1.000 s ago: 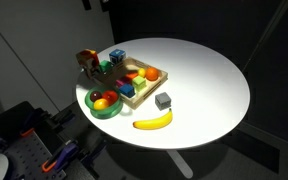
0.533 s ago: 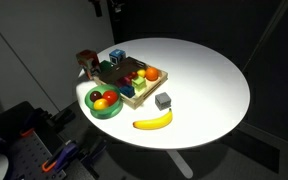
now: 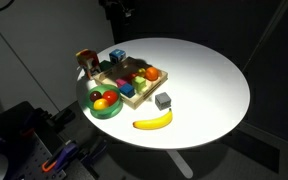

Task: Remove the lemon from the box and put it on the right side of the table.

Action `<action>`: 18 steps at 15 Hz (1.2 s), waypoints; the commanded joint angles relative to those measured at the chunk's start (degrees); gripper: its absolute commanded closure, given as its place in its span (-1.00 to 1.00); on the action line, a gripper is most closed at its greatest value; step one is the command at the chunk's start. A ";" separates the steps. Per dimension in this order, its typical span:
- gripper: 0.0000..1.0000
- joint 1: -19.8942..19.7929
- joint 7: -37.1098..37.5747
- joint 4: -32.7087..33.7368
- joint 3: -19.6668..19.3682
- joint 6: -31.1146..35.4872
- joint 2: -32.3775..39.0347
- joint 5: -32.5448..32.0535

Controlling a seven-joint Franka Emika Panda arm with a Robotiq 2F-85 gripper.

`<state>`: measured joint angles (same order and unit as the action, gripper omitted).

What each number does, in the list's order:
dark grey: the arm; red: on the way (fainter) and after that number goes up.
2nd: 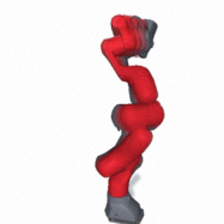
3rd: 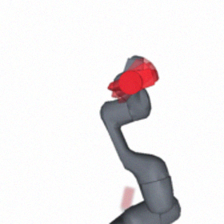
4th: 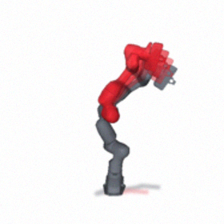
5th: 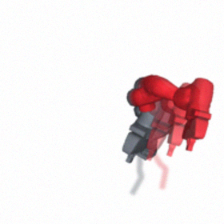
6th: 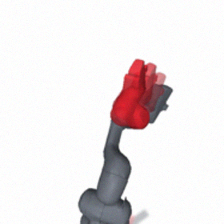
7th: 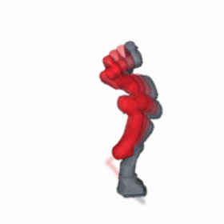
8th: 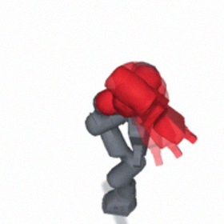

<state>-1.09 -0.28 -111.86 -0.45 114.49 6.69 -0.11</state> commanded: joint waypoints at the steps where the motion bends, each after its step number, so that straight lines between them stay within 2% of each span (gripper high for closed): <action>1: -1.00 0.09 -0.02 0.28 -0.12 -0.14 0.10 0.02; 5: -1.00 0.09 -0.02 0.45 -0.13 -0.14 0.14 0.02; 11: -1.00 -0.20 1.04 3.80 -0.63 -1.96 5.39 -0.14; 18: -1.00 -1.29 -0.29 5.03 -1.44 1.29 10.01 1.11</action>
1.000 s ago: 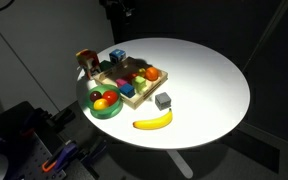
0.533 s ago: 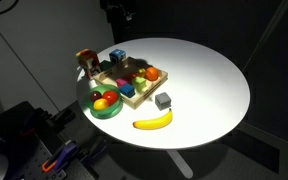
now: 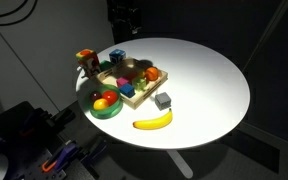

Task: Remove the lemon from the box and put it on the right side of the table.

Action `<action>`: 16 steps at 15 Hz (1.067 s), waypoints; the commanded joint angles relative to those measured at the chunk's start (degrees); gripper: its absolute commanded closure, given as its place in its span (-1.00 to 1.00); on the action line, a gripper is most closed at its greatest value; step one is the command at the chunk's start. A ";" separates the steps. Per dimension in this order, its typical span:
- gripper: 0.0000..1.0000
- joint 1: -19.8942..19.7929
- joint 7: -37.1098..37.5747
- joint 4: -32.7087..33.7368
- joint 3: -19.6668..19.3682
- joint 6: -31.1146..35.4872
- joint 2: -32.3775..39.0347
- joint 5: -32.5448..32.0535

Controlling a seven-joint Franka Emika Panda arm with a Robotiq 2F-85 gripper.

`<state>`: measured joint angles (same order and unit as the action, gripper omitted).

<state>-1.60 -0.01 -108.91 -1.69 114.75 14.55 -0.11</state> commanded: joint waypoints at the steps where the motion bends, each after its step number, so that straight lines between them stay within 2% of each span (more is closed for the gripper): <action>1: -1.00 -0.96 -0.96 2.12 -0.22 1.90 2.74 1.22; 7: -1.00 -2.14 -2.24 2.45 -0.14 6.11 6.85 2.59; 16: -1.00 -3.26 -3.14 2.36 -0.87 12.76 13.49 0.94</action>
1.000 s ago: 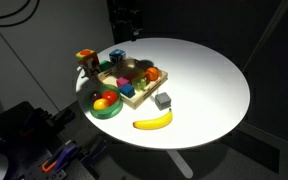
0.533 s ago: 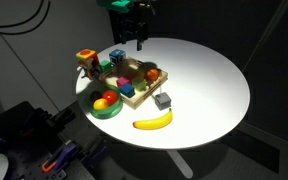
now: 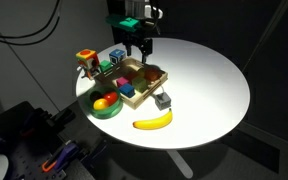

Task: Remove the lemon from the box and put it on the right side of the table.

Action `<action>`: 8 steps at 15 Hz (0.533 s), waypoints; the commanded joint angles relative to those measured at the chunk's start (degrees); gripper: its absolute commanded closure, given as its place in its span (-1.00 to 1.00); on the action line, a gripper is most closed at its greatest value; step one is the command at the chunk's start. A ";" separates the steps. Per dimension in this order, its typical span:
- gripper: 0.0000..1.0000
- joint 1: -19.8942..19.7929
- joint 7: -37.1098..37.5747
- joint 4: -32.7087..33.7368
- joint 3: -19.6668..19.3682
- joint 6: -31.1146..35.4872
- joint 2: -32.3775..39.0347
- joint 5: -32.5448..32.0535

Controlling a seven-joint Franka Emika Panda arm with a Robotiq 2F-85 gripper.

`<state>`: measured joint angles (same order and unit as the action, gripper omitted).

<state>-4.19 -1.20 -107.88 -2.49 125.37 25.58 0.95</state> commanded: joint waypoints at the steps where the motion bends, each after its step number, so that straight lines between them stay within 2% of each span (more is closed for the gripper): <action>1: -1.00 -0.75 -2.21 1.18 -0.06 3.47 3.18 -0.18; 8: -1.00 -0.89 -3.81 0.00 0.38 14.35 7.71 -0.39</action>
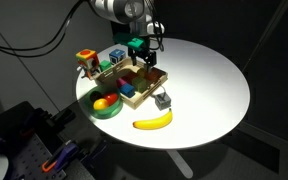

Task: Remove the lemon from the box and put it on the right side of the table.

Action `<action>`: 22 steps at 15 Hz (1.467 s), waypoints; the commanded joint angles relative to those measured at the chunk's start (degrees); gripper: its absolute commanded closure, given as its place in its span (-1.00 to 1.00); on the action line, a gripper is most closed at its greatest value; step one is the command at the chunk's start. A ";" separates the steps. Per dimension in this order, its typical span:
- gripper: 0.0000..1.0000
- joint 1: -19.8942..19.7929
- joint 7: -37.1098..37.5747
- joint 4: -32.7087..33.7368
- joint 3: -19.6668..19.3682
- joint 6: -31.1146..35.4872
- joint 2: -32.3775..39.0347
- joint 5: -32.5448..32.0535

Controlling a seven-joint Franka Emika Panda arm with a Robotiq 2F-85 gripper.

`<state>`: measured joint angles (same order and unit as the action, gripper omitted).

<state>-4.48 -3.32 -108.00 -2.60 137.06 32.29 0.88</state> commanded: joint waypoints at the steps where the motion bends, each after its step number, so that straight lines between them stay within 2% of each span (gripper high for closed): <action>1: -1.00 -0.73 -2.01 0.14 0.62 3.01 1.21 -0.19; 22: -1.00 -0.78 -1.49 3.27 1.25 1.79 3.20 0.71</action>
<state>-4.46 -4.31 -107.07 -1.97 139.52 34.21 0.89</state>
